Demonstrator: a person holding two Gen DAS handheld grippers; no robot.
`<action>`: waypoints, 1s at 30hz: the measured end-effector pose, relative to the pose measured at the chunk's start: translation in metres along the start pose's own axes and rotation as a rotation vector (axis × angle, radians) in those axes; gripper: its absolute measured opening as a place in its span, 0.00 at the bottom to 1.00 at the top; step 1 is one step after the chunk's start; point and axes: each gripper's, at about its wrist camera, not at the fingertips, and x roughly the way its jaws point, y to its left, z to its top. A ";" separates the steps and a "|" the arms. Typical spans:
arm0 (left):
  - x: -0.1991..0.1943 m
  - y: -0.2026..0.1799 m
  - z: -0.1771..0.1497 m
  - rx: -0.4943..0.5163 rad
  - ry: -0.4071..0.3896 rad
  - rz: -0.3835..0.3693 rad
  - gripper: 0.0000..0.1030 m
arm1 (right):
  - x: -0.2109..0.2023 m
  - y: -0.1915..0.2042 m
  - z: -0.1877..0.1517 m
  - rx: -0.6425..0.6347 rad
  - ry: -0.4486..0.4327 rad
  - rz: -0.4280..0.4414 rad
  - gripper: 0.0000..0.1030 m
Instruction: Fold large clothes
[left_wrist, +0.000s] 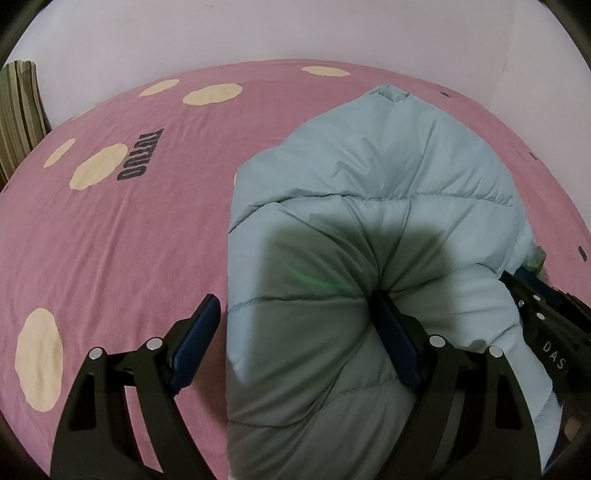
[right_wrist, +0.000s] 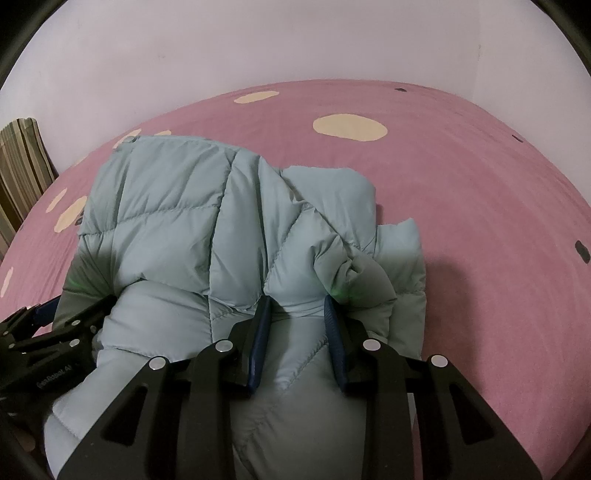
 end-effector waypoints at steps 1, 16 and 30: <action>-0.001 0.000 0.000 -0.003 0.000 -0.003 0.82 | 0.000 0.001 0.000 -0.001 -0.002 -0.001 0.29; -0.034 0.001 0.000 0.007 -0.044 -0.004 0.82 | -0.022 0.004 0.007 -0.014 -0.020 -0.024 0.38; -0.104 0.013 -0.023 -0.069 -0.130 -0.001 0.83 | -0.078 0.013 -0.004 -0.005 -0.049 -0.013 0.65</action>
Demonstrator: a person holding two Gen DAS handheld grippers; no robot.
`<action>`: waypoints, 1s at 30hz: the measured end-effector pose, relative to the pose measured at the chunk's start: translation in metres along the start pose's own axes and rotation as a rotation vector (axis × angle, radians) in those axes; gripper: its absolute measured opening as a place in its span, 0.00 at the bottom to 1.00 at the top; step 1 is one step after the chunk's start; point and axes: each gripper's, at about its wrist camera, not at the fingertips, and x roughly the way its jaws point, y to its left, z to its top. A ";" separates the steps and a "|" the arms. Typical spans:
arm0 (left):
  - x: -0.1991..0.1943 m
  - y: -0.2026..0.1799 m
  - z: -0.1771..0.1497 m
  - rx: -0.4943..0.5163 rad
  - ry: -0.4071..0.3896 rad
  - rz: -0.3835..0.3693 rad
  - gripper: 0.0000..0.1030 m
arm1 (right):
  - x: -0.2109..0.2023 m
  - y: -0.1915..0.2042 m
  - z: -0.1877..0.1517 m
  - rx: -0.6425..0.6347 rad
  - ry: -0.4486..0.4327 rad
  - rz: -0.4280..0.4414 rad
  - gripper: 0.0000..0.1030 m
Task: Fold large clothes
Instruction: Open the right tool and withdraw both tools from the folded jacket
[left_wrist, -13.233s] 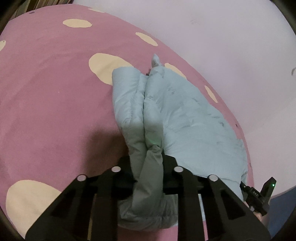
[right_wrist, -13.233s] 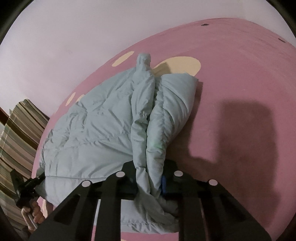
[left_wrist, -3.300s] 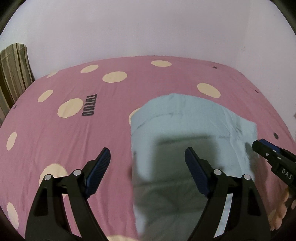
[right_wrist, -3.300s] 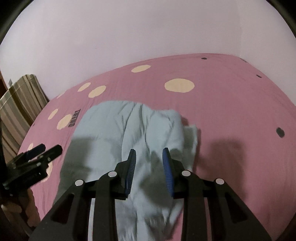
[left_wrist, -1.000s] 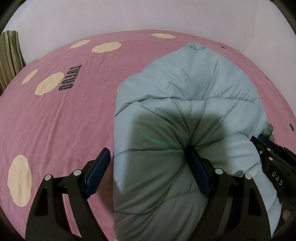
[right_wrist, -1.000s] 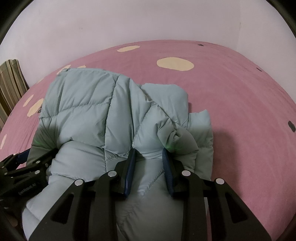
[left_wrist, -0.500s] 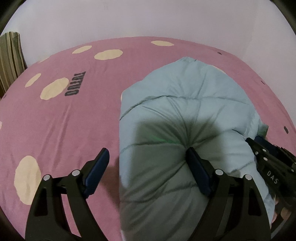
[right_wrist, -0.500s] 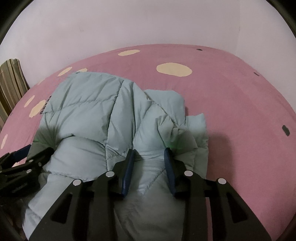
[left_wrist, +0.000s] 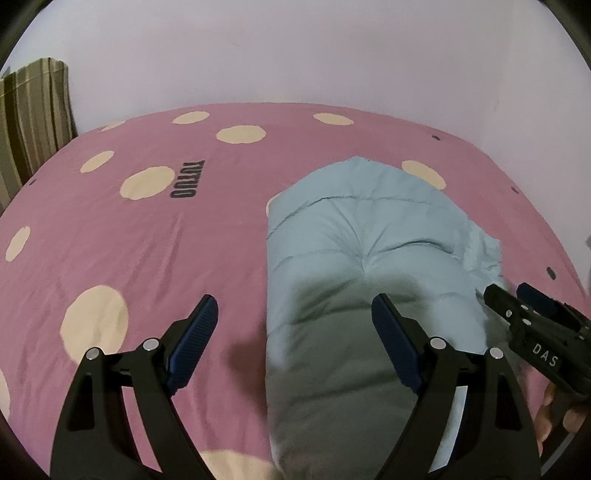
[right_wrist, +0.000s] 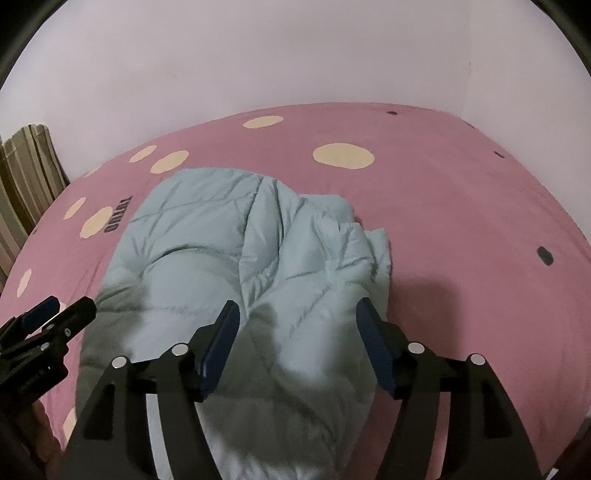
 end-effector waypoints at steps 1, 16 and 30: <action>-0.009 0.001 -0.002 -0.010 -0.014 0.000 0.84 | -0.006 0.001 -0.002 -0.001 -0.003 0.001 0.67; -0.099 -0.013 -0.022 0.007 -0.143 0.021 0.93 | -0.086 0.004 -0.025 0.000 -0.091 0.006 0.76; -0.137 -0.024 -0.035 0.019 -0.193 0.039 0.94 | -0.125 0.014 -0.040 -0.035 -0.163 0.008 0.78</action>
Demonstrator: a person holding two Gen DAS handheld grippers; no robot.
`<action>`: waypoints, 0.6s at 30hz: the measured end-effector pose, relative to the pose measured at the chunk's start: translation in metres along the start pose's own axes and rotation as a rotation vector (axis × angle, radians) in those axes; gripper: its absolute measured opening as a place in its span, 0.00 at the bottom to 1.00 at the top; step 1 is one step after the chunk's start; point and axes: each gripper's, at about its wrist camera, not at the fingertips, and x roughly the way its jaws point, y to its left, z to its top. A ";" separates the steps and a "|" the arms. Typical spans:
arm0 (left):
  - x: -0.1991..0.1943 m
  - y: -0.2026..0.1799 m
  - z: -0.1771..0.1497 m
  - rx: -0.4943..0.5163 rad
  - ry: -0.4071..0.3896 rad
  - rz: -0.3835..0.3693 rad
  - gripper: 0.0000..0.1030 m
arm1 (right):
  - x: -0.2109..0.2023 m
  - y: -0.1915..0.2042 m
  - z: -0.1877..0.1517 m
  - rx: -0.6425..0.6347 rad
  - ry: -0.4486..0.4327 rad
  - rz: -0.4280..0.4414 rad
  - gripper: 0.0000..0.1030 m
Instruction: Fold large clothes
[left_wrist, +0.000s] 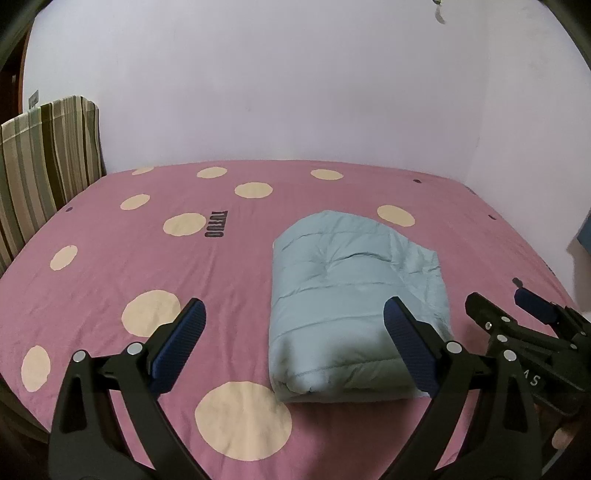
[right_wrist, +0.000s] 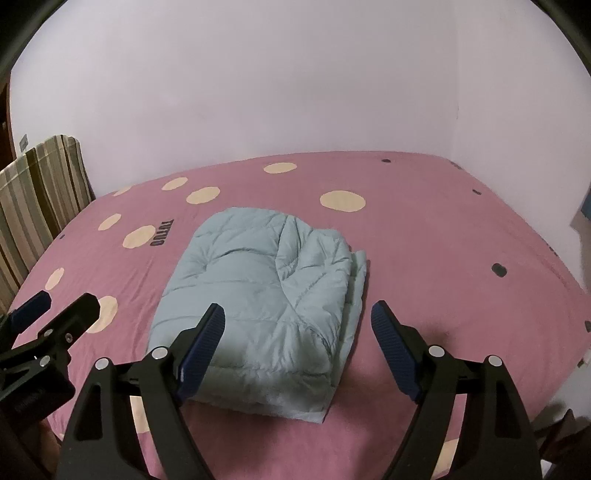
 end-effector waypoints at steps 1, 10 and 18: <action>-0.001 -0.001 0.000 0.002 0.000 0.002 0.94 | -0.001 0.001 -0.001 -0.005 -0.003 -0.001 0.78; -0.007 -0.002 -0.002 0.002 -0.011 0.010 0.94 | -0.010 0.003 -0.003 -0.012 -0.025 -0.003 0.78; -0.009 -0.001 -0.003 -0.007 -0.013 0.020 0.94 | -0.012 0.003 -0.005 -0.012 -0.029 0.000 0.79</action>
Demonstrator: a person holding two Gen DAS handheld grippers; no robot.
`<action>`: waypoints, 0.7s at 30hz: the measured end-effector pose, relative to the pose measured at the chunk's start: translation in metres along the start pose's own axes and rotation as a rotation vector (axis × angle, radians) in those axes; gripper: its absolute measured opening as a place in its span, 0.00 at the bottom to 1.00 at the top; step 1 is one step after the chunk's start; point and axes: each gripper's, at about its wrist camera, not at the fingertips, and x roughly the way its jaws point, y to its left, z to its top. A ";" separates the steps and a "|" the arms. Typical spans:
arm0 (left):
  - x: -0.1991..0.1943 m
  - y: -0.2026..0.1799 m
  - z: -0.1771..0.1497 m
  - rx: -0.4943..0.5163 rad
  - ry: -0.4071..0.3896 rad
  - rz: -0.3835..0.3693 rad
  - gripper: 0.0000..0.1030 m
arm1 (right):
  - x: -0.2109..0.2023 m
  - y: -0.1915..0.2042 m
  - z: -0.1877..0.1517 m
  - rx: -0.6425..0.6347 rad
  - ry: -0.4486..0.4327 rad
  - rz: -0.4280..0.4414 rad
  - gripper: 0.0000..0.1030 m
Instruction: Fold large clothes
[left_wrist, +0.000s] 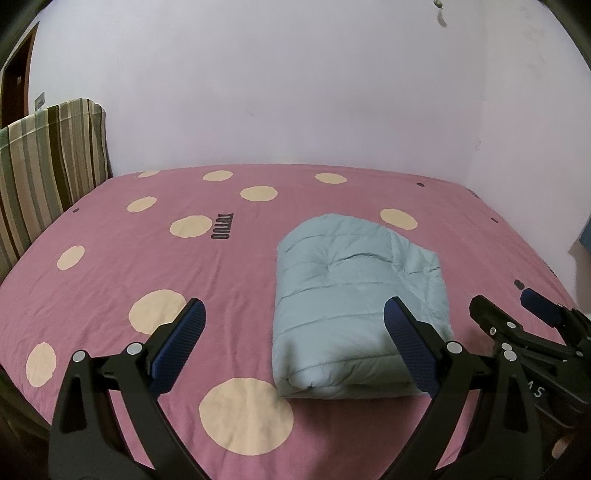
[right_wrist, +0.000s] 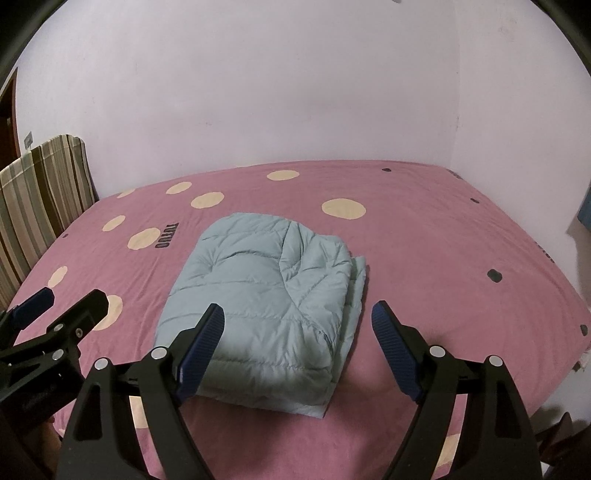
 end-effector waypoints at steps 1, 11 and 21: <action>0.000 0.000 0.000 -0.001 0.002 0.000 0.94 | 0.000 0.000 0.000 0.000 0.000 0.000 0.79; 0.003 0.000 -0.001 0.001 0.015 0.013 0.94 | 0.001 -0.001 0.000 0.001 0.008 0.006 0.79; 0.006 0.002 -0.001 -0.014 0.029 0.006 0.94 | 0.001 -0.001 0.000 0.001 0.008 0.005 0.79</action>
